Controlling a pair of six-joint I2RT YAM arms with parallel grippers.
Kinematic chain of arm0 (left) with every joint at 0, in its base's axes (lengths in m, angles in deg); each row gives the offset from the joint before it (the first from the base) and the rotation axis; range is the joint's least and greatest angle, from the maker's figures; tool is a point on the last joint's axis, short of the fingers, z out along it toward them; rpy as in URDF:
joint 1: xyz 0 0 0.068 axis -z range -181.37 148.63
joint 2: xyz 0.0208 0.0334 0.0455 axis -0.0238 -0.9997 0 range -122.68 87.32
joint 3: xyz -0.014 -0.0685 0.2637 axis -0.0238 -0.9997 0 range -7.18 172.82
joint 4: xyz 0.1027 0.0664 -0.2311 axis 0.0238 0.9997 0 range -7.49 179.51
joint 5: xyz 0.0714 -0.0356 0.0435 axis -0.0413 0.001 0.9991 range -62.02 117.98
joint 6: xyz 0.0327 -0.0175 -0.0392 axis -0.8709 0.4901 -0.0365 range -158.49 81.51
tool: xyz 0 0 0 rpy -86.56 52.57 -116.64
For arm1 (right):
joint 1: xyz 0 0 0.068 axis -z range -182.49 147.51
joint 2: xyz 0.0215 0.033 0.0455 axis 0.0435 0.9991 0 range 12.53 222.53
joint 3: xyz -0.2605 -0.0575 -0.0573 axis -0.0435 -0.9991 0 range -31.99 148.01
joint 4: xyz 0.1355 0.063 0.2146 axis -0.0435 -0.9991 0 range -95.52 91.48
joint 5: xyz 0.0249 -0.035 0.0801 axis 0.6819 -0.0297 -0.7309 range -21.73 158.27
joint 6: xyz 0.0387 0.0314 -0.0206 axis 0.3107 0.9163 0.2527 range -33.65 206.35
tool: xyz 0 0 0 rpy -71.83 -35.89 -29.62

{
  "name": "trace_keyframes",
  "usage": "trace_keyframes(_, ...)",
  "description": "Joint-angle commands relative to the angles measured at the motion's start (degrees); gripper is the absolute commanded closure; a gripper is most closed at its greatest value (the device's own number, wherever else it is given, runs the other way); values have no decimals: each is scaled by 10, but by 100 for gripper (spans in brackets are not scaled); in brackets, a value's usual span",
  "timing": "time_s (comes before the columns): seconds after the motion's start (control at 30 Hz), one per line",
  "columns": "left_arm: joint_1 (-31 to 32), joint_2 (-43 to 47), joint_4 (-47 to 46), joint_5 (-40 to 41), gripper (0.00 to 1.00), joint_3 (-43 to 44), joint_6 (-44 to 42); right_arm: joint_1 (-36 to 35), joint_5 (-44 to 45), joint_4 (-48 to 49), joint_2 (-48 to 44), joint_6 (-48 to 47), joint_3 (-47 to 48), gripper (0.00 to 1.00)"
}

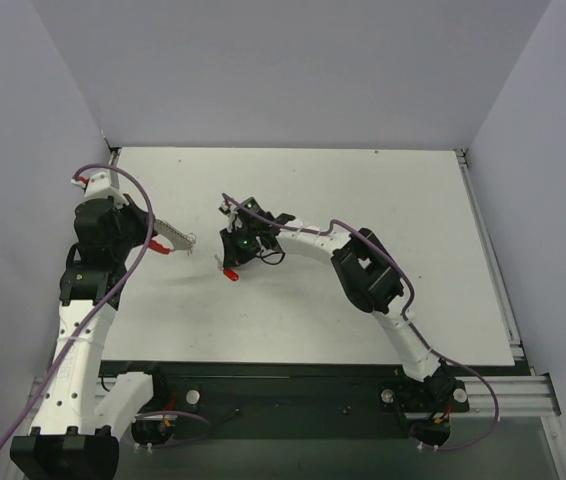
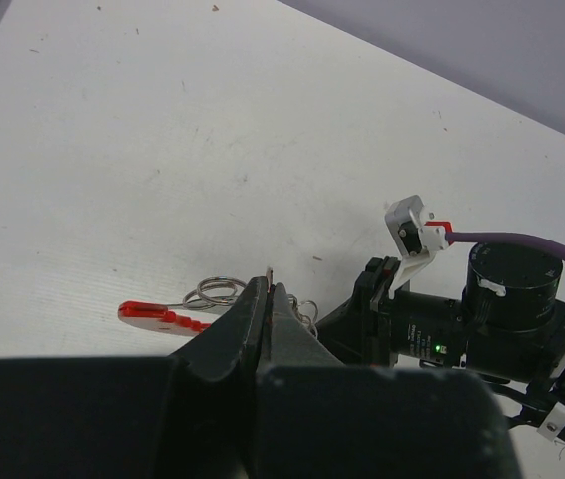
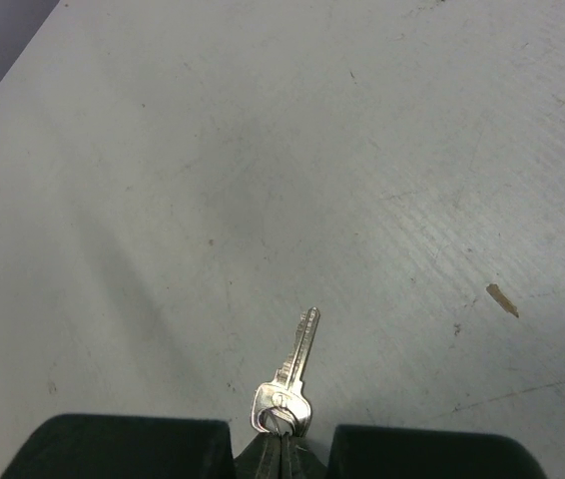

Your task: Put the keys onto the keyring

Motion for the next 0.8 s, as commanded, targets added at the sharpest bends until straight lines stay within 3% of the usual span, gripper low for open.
trace_keyframes(0.0, -1, 16, -24, 1, 100, 22, -11, 7, -27, 28, -13, 14, -14, 100)
trace_keyframes(0.4, 0, 26, -48, -31, 100, 1, -7, 48, -50, 126, -146, 42, -207, 100)
trace_keyframes(0.77, 0, 32, -68, -70, 100, -20, -8, 69, -34, 156, -294, 28, -380, 100)
